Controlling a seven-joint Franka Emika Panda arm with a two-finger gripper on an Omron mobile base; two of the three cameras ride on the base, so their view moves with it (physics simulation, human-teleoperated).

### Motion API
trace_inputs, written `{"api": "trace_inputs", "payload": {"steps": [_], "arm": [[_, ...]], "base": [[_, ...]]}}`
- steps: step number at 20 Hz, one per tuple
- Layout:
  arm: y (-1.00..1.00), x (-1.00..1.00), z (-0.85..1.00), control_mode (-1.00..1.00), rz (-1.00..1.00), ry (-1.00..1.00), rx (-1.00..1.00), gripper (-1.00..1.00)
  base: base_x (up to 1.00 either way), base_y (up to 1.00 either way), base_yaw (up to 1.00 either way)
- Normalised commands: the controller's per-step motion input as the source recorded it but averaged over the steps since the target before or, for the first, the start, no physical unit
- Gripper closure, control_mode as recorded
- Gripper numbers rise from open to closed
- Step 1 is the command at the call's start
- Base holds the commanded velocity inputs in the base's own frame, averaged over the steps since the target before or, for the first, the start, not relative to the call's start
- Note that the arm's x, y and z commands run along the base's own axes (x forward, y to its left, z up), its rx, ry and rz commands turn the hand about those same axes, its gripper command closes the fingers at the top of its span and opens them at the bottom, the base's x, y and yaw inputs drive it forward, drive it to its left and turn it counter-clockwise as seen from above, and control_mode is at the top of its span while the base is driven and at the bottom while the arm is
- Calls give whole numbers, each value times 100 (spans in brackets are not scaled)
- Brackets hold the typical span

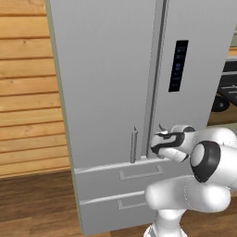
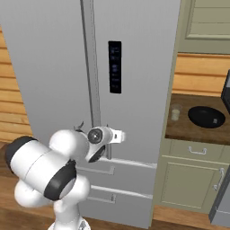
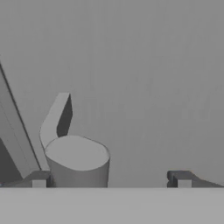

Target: Grab a lemon wedge from the fridge and one ice cube from the ice bowl, and put them in the glass of lemonade.

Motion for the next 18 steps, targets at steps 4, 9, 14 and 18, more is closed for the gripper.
{"api": "trace_inputs", "payload": {"steps": [4,9,14,18], "arm": [[0,42,-10,-100,0,-3,0,100],[-10,-19,5,-100,0,9,0,100],[-33,-83,35,-100,0,19,0,100],[-37,-85,36,-100,0,20,0,100]], "base": [[0,0,0],[0,0,0],[0,0,0],[0,0,0]]}}
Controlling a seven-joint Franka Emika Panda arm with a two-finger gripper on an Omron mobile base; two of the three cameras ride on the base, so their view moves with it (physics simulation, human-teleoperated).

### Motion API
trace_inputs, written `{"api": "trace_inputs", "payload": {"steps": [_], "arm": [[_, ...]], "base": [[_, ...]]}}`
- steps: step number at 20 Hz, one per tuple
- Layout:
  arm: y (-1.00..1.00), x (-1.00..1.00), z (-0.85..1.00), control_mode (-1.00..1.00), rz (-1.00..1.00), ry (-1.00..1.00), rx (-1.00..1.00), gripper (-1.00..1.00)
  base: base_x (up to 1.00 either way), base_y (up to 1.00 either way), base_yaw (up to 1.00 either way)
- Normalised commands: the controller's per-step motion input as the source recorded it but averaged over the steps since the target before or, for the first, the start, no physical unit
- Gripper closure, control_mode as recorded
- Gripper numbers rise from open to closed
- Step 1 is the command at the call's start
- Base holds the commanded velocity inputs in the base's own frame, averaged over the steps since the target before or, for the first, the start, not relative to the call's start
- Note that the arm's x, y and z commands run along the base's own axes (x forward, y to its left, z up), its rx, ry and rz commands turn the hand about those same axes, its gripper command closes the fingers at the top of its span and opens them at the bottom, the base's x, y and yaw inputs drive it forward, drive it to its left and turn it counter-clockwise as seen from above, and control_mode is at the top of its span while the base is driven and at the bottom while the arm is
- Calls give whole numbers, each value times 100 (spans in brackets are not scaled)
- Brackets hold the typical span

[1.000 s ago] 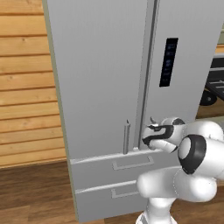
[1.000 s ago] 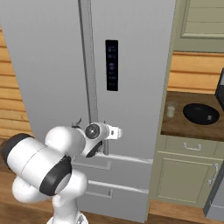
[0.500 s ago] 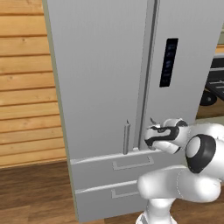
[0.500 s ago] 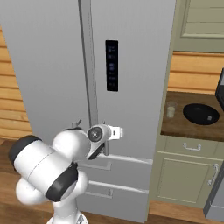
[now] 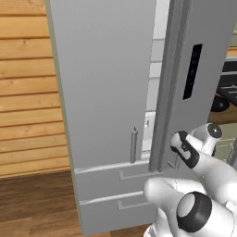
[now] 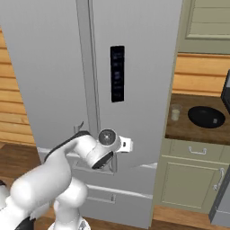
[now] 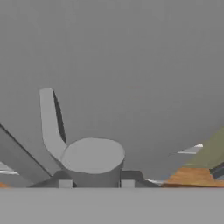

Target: Grab a lemon wedge from the fridge and one ice cube from the ice bowl, and put them in the glass of lemonade.

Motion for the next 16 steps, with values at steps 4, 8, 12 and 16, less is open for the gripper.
{"api": "trace_inputs", "payload": {"steps": [4,8,12,16], "arm": [[-44,-100,26,-100,0,6,0,100],[-52,-100,22,-100,0,0,0,100],[-70,-100,21,-100,0,0,0,100],[-55,-90,35,-100,0,0,0,100]], "base": [[0,0,0],[0,0,0],[0,0,0],[0,0,0]]}}
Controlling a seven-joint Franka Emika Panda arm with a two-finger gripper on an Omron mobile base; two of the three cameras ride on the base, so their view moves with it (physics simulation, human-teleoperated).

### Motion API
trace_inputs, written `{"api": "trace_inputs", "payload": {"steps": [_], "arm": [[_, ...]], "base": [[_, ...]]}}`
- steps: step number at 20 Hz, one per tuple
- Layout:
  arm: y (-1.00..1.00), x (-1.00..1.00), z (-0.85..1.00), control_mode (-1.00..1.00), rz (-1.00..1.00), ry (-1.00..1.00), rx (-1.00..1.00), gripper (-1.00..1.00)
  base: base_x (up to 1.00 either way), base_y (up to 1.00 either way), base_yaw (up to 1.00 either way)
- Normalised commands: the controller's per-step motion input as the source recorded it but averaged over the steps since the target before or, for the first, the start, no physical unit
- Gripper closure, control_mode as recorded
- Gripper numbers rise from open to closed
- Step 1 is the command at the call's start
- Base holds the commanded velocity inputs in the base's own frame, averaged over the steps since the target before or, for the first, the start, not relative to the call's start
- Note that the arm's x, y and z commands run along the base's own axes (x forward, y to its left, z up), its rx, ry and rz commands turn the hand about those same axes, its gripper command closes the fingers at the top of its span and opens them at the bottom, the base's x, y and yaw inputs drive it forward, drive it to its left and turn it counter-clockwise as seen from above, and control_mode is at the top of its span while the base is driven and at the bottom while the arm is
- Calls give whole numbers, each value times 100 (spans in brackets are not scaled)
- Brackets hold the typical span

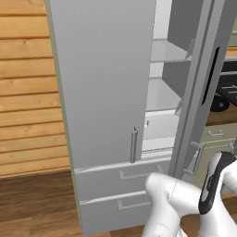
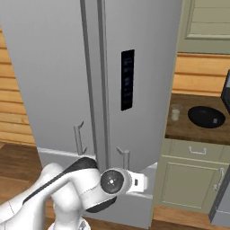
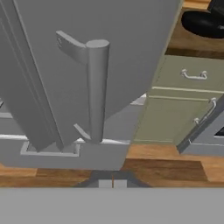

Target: Grab a lemon wedge from the fridge and one ice cube from the ice bowl, and put them in the glass of lemonade.

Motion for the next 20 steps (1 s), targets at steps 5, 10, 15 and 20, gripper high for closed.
{"api": "trace_inputs", "payload": {"steps": [5,10,15,20], "arm": [[31,-46,69,-100,1,-3,-7,100],[99,-1,98,-100,4,-21,-30,100],[83,0,100,-100,1,-7,-33,100],[89,3,67,-100,0,-4,-29,100]], "base": [[0,0,0],[0,0,0],[0,0,0],[0,0,0]]}}
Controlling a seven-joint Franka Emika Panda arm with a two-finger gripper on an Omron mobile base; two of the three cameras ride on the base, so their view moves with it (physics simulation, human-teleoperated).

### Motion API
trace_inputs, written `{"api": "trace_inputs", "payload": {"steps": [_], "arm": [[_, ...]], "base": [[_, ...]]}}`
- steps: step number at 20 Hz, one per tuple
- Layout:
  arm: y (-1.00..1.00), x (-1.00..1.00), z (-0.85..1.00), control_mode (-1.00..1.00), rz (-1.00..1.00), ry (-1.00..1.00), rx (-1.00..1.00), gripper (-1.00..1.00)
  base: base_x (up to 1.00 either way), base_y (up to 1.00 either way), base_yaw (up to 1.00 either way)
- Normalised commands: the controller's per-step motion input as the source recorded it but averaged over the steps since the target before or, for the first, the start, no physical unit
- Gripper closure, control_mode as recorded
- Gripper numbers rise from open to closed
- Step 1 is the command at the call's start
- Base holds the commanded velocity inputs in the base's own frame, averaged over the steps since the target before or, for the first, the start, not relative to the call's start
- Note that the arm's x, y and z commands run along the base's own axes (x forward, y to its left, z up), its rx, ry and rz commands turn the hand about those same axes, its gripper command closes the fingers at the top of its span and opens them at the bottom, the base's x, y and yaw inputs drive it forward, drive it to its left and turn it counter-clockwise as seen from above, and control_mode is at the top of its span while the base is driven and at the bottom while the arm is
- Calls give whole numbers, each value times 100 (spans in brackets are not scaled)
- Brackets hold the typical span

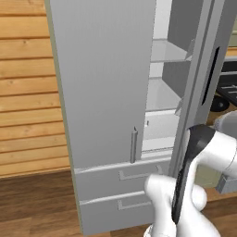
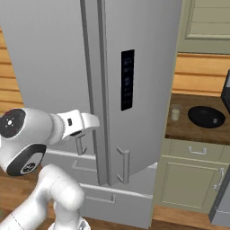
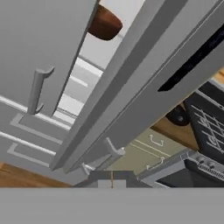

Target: Grab a lemon wedge from the fridge and one ice cube from the ice bowl, and put them in the glass of lemonade.

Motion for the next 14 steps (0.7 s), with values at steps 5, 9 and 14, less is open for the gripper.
{"api": "trace_inputs", "payload": {"steps": [5,9,14], "arm": [[93,37,7,-100,0,-17,-26,100],[31,53,3,-100,-2,-9,-17,100],[1,76,0,-100,-8,15,-6,100]], "base": [[0,0,0],[0,0,0],[0,0,0]]}}
